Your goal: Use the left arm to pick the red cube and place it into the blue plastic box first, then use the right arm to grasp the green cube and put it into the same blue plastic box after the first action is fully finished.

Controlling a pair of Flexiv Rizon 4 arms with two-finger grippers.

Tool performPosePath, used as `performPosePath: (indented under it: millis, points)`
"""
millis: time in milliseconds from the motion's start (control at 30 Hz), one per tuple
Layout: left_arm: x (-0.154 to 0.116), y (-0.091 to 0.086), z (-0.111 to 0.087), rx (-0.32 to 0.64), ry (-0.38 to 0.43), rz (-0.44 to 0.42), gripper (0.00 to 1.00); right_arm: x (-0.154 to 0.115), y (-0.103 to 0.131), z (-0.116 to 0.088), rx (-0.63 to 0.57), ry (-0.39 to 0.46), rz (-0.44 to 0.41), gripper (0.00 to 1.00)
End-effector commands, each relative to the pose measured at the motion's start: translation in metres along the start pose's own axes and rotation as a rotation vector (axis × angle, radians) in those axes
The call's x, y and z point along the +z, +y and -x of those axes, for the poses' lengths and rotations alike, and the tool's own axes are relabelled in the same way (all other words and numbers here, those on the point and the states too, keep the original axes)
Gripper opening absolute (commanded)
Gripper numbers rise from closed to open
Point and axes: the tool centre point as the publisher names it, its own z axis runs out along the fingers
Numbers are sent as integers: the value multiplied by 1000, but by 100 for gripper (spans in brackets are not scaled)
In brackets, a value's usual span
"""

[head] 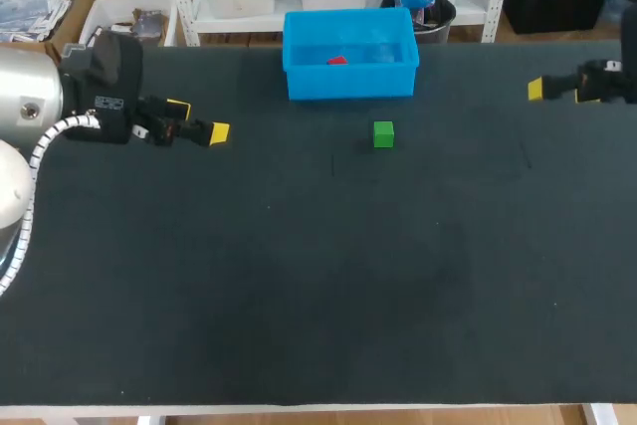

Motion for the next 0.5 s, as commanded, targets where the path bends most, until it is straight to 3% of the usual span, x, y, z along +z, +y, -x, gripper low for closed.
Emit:
performPosePath:
  millis: [33,500]
  points:
    - [-1,0,-2,1,-7,-2,100,14,10,5,-12,24,-28,100]
    - [-1,0,-2,1,-7,-2,100,63,52,1,-66,179,-158,100]
